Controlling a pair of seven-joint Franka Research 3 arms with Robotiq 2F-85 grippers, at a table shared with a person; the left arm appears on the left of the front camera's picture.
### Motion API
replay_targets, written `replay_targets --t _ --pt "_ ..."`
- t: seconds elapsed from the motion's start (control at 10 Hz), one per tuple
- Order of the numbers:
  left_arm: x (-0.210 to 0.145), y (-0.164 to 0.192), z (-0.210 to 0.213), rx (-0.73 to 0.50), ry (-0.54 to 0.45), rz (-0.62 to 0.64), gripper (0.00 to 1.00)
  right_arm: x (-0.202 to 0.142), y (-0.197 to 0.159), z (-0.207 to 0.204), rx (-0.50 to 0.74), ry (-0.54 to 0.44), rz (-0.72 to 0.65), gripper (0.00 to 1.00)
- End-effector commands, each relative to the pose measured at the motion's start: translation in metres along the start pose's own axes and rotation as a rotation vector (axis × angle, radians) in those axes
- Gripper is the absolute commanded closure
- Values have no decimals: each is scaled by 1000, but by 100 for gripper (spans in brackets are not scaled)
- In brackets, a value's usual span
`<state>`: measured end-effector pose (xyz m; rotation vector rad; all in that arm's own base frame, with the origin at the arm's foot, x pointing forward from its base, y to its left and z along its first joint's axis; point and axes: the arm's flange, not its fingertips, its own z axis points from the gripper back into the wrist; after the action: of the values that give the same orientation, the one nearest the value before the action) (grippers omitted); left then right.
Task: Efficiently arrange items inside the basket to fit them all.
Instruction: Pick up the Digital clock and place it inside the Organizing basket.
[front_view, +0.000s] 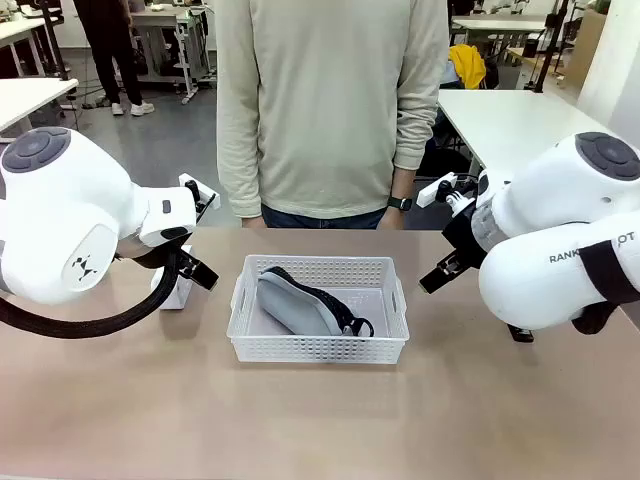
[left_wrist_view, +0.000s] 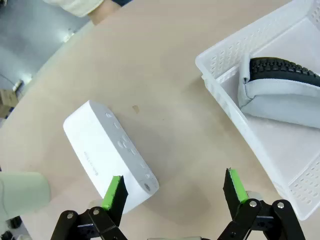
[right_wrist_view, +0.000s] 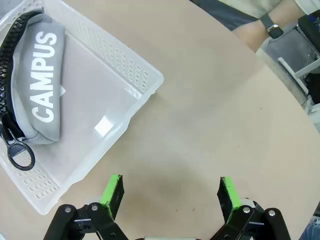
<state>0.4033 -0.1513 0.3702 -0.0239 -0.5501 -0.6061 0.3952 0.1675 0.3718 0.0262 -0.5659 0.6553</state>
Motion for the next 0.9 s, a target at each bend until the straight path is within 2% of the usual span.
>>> replay_targets --t 0.0,0.8 --pt "0 0 0 0 0 0 0 0 0 0 0 0 0 0" --pt "0 0 0 0 0 0 0 0 0 0 0 0 0 0"
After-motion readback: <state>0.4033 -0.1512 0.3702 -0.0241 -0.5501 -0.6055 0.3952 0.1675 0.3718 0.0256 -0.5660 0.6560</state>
